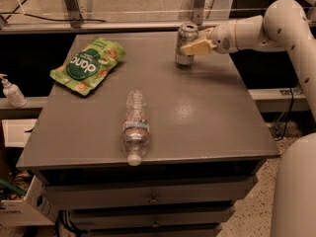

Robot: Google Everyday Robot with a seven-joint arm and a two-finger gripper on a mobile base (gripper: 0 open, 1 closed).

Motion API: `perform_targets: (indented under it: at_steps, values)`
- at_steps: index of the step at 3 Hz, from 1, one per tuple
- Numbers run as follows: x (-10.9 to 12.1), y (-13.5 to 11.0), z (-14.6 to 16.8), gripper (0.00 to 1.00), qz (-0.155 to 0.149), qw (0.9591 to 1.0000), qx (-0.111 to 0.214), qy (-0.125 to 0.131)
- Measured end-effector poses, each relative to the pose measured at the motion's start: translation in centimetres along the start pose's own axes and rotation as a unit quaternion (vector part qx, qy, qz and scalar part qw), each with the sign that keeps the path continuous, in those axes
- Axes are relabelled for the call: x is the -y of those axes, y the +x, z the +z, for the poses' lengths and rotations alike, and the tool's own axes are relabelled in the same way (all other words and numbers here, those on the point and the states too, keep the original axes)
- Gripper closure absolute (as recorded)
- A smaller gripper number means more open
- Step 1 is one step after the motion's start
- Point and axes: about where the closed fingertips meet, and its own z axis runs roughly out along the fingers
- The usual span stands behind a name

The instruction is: Move 7up can near green rice chip bag

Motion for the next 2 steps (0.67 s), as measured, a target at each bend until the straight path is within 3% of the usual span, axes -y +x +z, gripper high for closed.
perform_targets:
  at_steps: [1,2]
  values:
    - [-1.9,-1.9,1.6,1.0,-0.019,0.9994,0.013,-0.024]
    - [-5.2,-3.5,4.2,1.0,-0.055,0.997,0.007,-0.054]
